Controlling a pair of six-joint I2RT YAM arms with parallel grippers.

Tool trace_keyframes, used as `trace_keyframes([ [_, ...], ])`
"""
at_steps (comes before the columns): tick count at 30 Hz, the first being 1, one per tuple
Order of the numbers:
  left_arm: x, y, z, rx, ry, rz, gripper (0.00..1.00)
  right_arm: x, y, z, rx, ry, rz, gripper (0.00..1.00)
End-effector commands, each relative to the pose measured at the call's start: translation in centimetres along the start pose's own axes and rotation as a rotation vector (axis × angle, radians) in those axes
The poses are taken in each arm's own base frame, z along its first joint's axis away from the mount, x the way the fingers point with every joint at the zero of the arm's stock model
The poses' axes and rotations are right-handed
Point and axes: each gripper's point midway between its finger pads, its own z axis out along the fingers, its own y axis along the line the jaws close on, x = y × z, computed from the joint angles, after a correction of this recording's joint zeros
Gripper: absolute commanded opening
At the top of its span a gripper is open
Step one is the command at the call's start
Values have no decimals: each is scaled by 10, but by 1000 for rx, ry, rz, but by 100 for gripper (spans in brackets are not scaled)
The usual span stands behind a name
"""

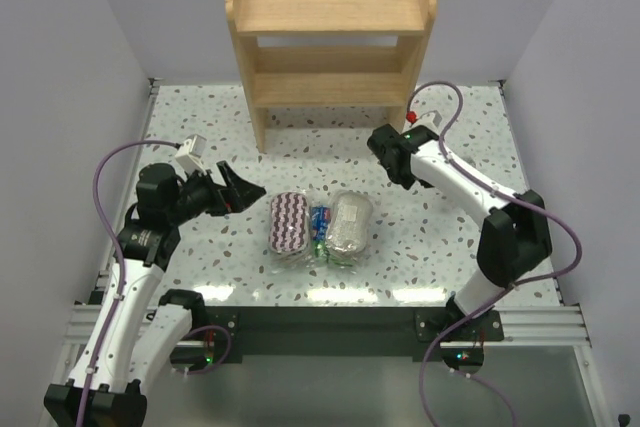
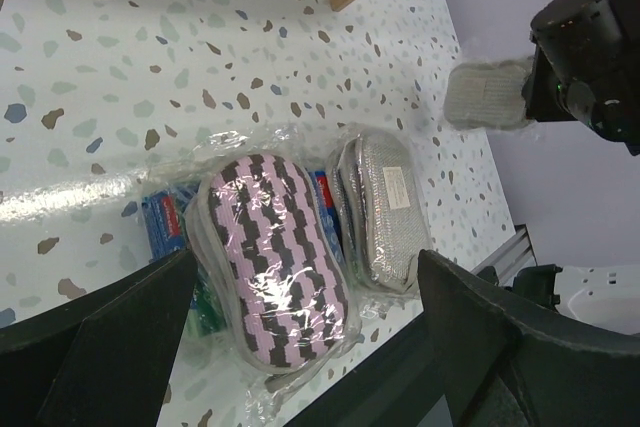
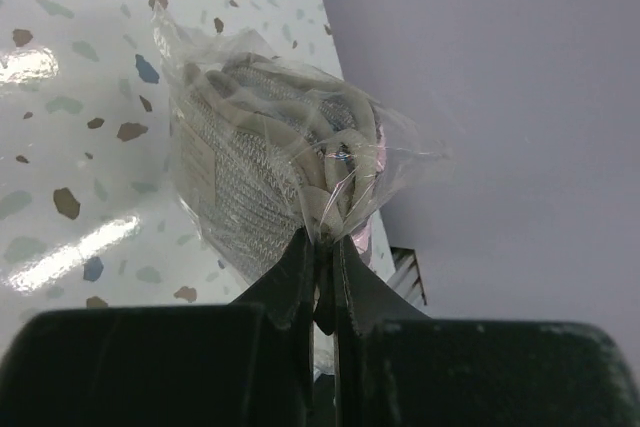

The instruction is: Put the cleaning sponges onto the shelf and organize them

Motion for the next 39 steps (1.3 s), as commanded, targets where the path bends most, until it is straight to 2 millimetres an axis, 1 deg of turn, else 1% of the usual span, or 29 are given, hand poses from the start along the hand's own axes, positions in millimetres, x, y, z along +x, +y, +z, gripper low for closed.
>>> trace_keyframes([
  [1, -4, -9, -8, 14, -13, 44, 97, -29, -20, -8, 109, -96, -47, 0],
  [2, -4, -9, -7, 15, -11, 44, 97, -30, -8, -8, 107, -105, -85, 3],
  [4, -1, -7, -7, 16, -7, 41, 97, -31, 8, -14, 88, -122, -156, 7],
  [5, 0, -6, -6, 14, -4, 36, 97, -31, 16, -15, 79, -126, -173, 8],
  [6, 0, -7, -6, 22, -2, 37, 98, -30, 26, -14, 74, -123, -228, 8],
  [7, 2, -6, -5, 21, 0, 37, 97, -28, 36, -18, 57, -133, -254, 8],
  [9, 3, -5, -6, 18, 1, 36, 97, -25, 49, -19, 60, -142, -297, 8],
  [13, 5, -3, -8, 13, -2, 41, 98, -19, 67, -22, 48, -150, -339, 8],
  [15, 6, -3, -8, 10, -6, 45, 98, -17, 75, -26, 25, -156, -349, 12],
  [16, 6, -2, -8, 8, -2, 42, 97, -15, 79, -30, 7, -159, -354, 16],
  [17, 7, -2, -9, 5, -1, 46, 97, -11, 86, -32, -31, -149, -346, 18],
  [18, 7, -1, -9, 2, -2, 47, 98, -10, 89, -35, -49, -153, -354, 19],
  [19, 7, -1, -9, 3, -1, 44, 98, -8, 93, -41, -76, -165, -352, 23],
  [20, 7, -1, -8, 1, 0, 46, 98, -6, 98, -44, -106, -160, -340, 25],
  [21, 7, 0, -8, 0, -1, 45, 98, 0, 103, -47, -144, -144, -349, 26],
  [23, 7, 0, -8, -4, 0, 47, 98, 5, 109, -56, -178, -155, -346, 31],
  [24, 7, 1, -8, -6, 0, 46, 98, 12, 114, -58, -215, -136, -351, 33],
  [26, 8, 2, -8, -8, 3, 44, 98, 19, 123, -64, -277, -124, -339, 37],
  [27, 8, 2, -8, -8, 2, 46, 98, 23, 123, -67, -308, -113, -323, 39],
  [28, 7, 2, -8, -11, 2, 47, 98, 31, 128, -73, -361, -87, -317, 44],
  [29, 8, 2, -9, -12, 3, 47, 98, 35, 133, -76, -408, -73, -298, 48],
  [30, 8, 2, -9, -13, 2, 49, 98, 37, 129, -81, -452, -68, -270, 52],
  [31, 8, 2, -10, -15, 0, 50, 98, 42, 131, -87, -499, -49, -257, 60],
  [32, 8, 2, -10, -16, 1, 53, 98, 42, 127, -90, -516, -50, -234, 65],
  [33, 7, 2, -11, -17, -2, 53, 98, 38, 119, -94, -531, -55, -181, 70],
  [34, 6, 2, -10, -19, -2, 54, 98, 37, 113, -97, -541, -55, -154, 80],
  [36, 6, 2, -9, -17, 0, 52, 98, 32, 100, -104, -558, -61, -86, 86],
  [37, 5, 2, -8, -17, 3, 49, 98, 26, 89, -109, -585, -78, -33, 90],
  [39, 3, 0, -9, -14, 0, 53, 98, 25, 82, -119, -642, -69, 44, 93],
])
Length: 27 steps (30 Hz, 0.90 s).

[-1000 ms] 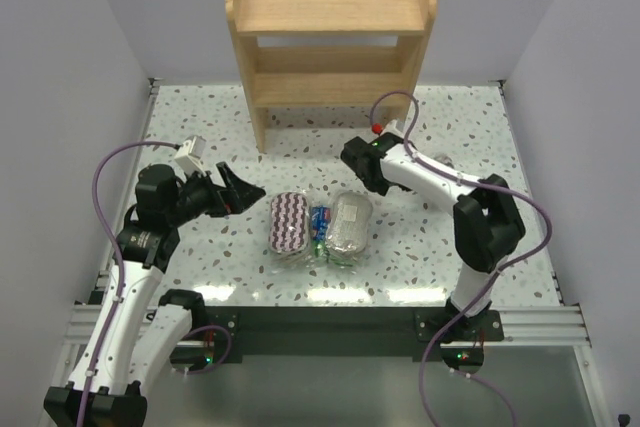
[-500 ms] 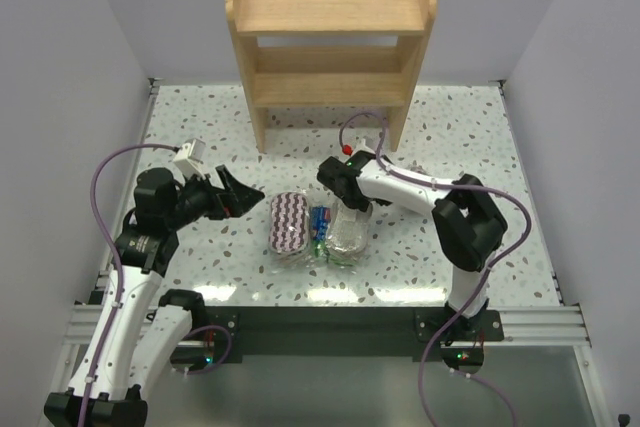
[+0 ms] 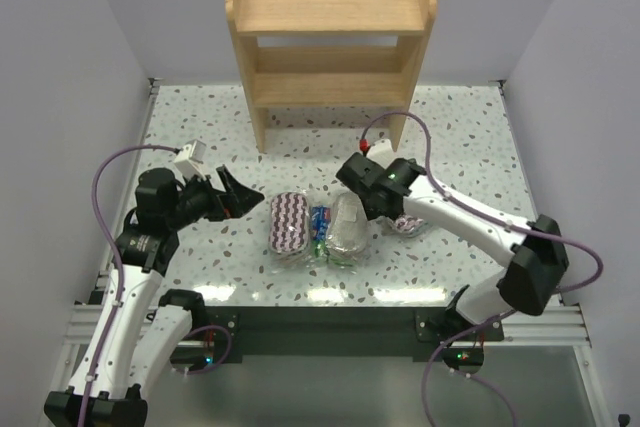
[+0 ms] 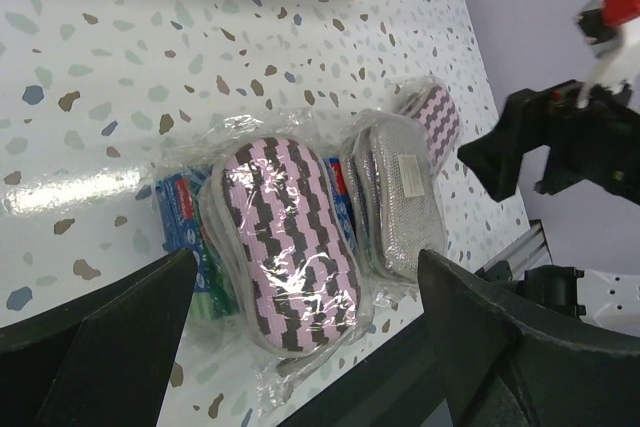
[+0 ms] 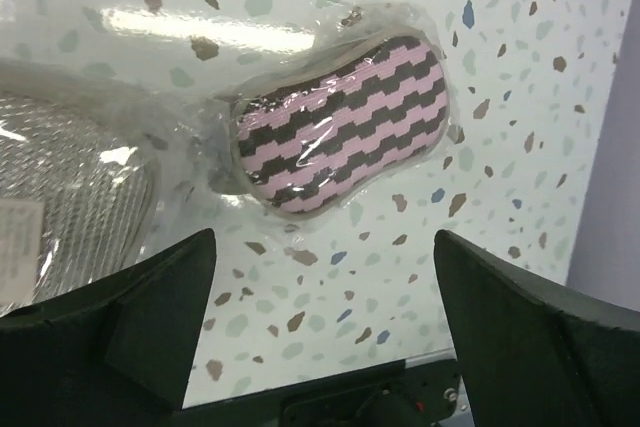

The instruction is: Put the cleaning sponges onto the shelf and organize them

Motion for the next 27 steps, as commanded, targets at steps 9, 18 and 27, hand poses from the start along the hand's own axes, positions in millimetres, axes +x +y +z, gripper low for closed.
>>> trace_keyframes([
  [9, -9, -5, 1, 12, -11, 35, 98, 8, 86, -90, -833, -26, 324, 96],
  [18, -8, -5, 2, 14, -10, 24, 98, 16, 111, -84, -936, 11, 545, 97],
  [27, -6, -3, 2, 8, -5, 19, 98, 24, 117, -57, -869, 45, 719, 65],
])
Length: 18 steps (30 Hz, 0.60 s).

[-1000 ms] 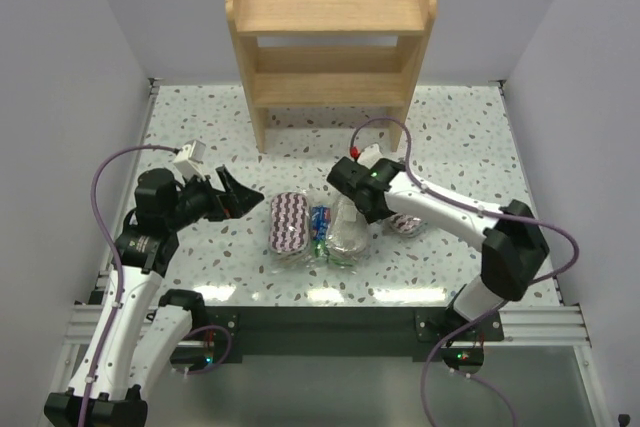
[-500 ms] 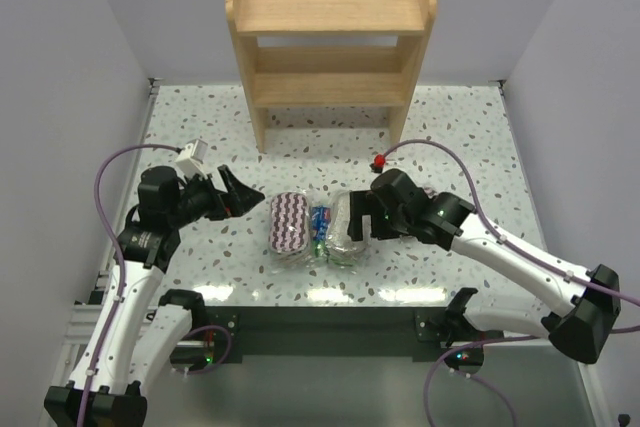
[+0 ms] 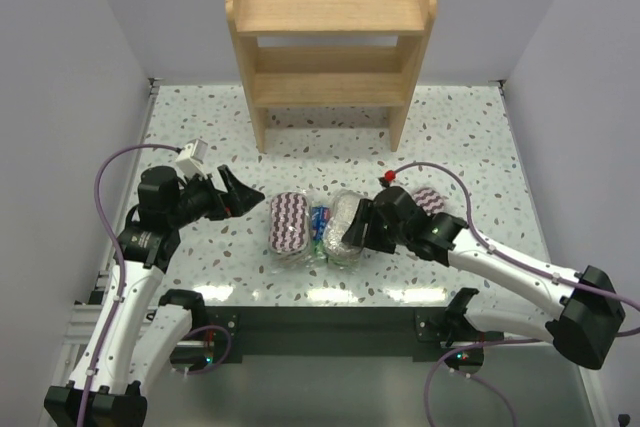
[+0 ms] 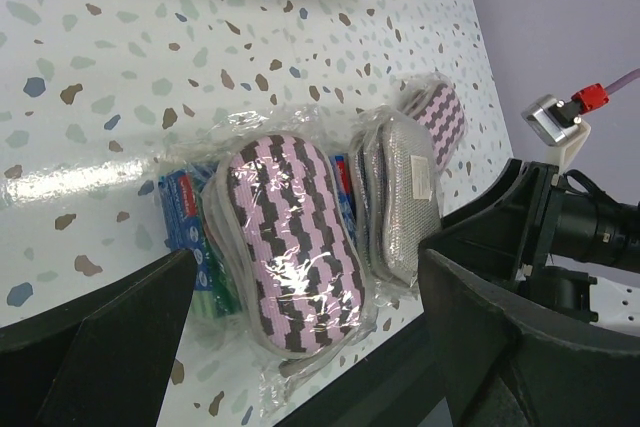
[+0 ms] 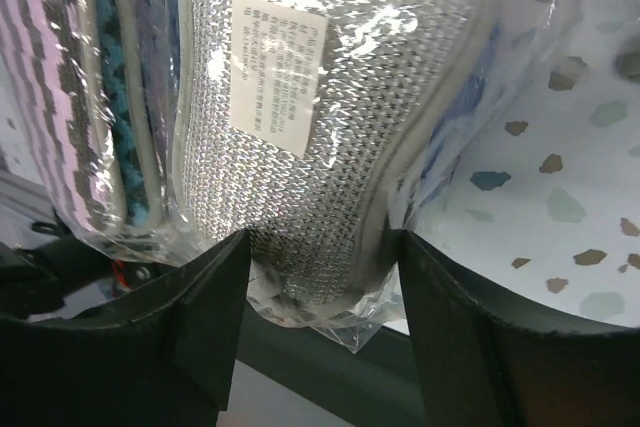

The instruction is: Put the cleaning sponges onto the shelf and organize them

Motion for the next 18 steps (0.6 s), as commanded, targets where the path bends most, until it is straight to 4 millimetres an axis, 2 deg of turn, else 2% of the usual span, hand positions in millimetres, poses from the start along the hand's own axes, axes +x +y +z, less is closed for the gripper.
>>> trace_keyframes([
  [1, -8, -9, -3, 23, -27, 33, 98, -18, 13, -2, -40, -84, 87, 61],
  [4, -8, -9, -5, 22, -29, 35, 98, -25, 12, -11, -34, -116, 78, 46],
  [7, -9, -10, -5, 23, -30, 34, 98, -37, 12, -30, -24, -167, 52, 29],
  [9, -9, -10, -5, 25, -31, 33, 98, -51, 10, -51, 4, -222, 25, 15],
  [10, -11, -11, -5, 25, -35, 34, 98, -52, 2, -58, 43, -225, 11, 11],
  [12, -11, -11, -4, 28, -33, 33, 98, -69, 2, -78, 64, -290, -17, 1],
  [15, -10, -11, -3, 29, -28, 27, 98, -87, -10, -99, 149, -358, -54, 0],
  [16, -11, -11, -3, 31, -30, 27, 98, -91, -20, -104, 201, -376, -81, 0],
  [18, -11, -12, -4, 34, -28, 32, 98, -104, -24, -119, 266, -412, -108, 0],
])
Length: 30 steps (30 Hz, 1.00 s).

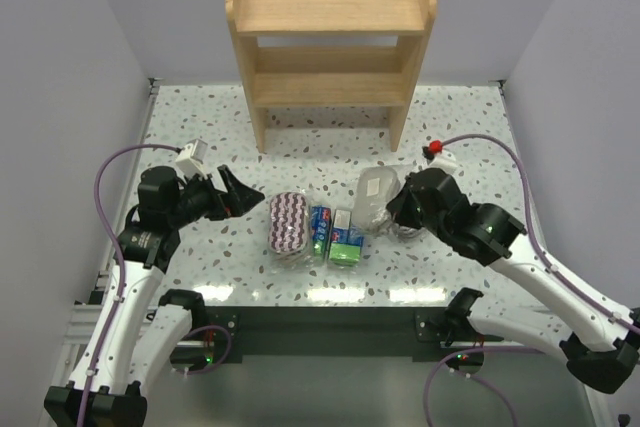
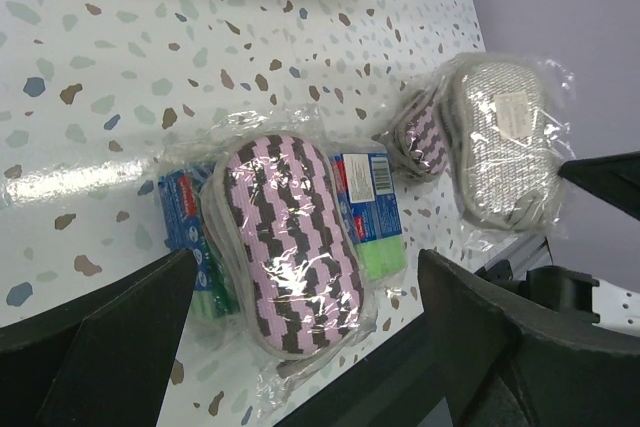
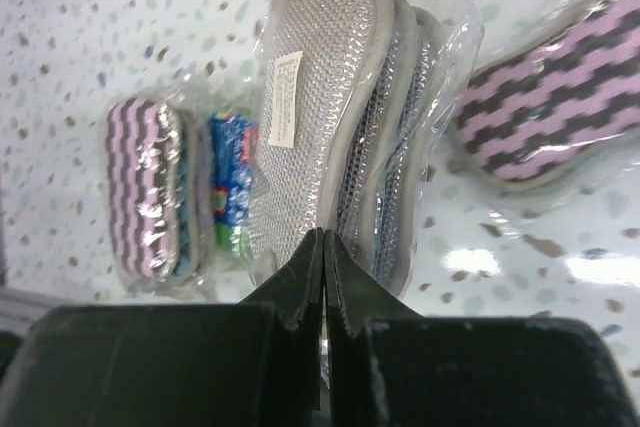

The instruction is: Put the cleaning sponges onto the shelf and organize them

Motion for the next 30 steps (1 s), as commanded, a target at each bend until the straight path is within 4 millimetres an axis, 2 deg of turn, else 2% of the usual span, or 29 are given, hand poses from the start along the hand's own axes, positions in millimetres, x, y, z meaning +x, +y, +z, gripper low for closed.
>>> trace_keyframes([
  [1, -11, -12, -4, 30, -27, 31, 98, -28, -50, -22, 262, -76, -146, 0],
  [2, -12, -13, -4, 31, -29, 33, 98, -50, -58, -32, 339, -147, -157, 0],
  [4, -12, -12, -4, 29, -32, 35, 98, -55, -80, -37, 474, -141, -234, 0],
  [5, -11, -13, -4, 33, -29, 34, 98, -69, -93, -43, 554, -182, -229, 0],
  [7, -12, -13, -2, 40, -27, 28, 98, -75, -111, -42, 668, -162, -287, 0],
  [8, -11, -14, -1, 49, -20, 23, 98, -85, -132, -45, 775, -176, -272, 0],
  [11, -10, -17, 0, 68, -15, 12, 98, -97, -169, -46, 966, -147, -315, 0],
  [12, -10, -17, 0, 72, -16, 16, 98, -104, -180, -52, 1043, -158, -335, 0],
  [14, -10, -19, -1, 79, -13, 21, 98, -109, -202, -51, 1171, -108, -360, 0],
  [15, -10, -19, 0, 79, -8, 25, 98, -116, -206, -52, 1228, -125, -400, 0],
  [19, -5, -19, 2, 90, 19, 28, 98, -114, -213, -19, 1310, 6, -521, 0],
  [20, -4, -19, 2, 95, 25, 30, 98, -104, -217, 1, 1323, 94, -564, 0],
  [23, -2, -16, -1, 77, 28, 48, 98, -81, -226, 31, 1314, 255, -629, 0],
  [28, 4, -7, -6, 36, 23, 75, 98, -58, -236, 49, 1284, 325, -672, 0],
  [30, 5, -6, -5, 36, 19, 71, 98, -55, -229, 54, 1245, 315, -675, 0],
])
